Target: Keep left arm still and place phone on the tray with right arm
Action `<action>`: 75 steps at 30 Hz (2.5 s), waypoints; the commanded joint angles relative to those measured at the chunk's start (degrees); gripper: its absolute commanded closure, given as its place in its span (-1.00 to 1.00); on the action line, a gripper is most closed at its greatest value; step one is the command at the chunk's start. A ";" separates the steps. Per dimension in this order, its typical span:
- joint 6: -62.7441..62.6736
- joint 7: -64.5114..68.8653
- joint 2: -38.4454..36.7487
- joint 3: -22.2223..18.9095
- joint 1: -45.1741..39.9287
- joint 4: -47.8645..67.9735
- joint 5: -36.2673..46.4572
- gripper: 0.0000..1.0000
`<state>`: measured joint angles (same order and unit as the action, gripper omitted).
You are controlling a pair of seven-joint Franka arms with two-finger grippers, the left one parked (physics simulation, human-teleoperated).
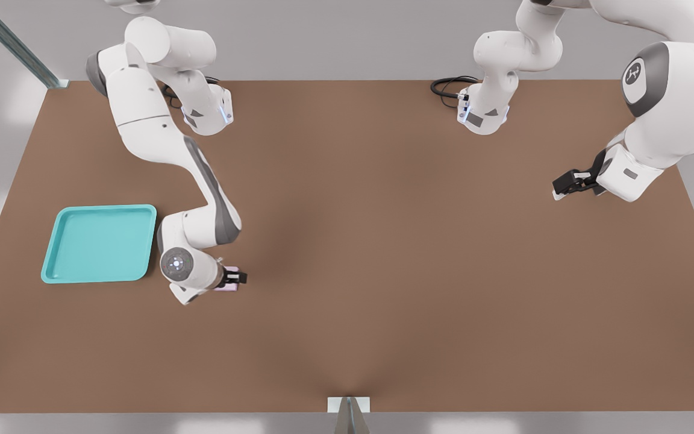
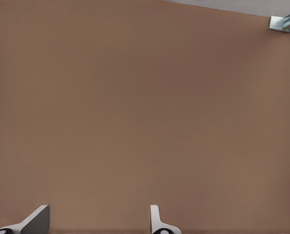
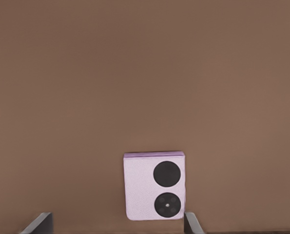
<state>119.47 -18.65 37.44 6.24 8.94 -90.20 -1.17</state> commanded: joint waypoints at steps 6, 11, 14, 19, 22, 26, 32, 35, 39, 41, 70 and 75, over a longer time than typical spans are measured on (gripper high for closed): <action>4.72 -10.09 0.18 0.87 -1.38 -2.79 -0.15 -1.00; 9.99 -6.23 0.88 0.87 -1.38 -6.48 -0.50 -1.00; 12.54 -4.38 1.40 0.79 -1.73 -7.53 -0.59 -1.00; 13.59 -2.54 2.46 0.87 -0.42 -8.59 -9.91 -1.00; 13.59 -1.57 2.55 1.05 -0.50 -9.20 -10.79 -1.00; 13.95 -1.57 2.55 1.14 -1.03 -9.12 -10.79 -1.00; 14.30 -1.48 2.99 1.14 -2.08 -9.12 -10.79 -1.00; 14.21 -1.13 3.25 1.05 -2.79 -9.29 -10.79 -1.00; 14.12 0.10 3.51 1.14 -3.05 -9.38 -10.79 -1.00; 14.03 0.10 3.51 1.14 -3.05 -9.47 -10.79 -1.00; 9.64 17.24 -9.93 12.21 -28.89 -20.01 -10.79 -0.63; 9.46 34.37 -13.18 16.17 -44.97 -24.15 -10.79 -0.63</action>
<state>129.63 -9.35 24.92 22.10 -34.18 -113.68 -11.93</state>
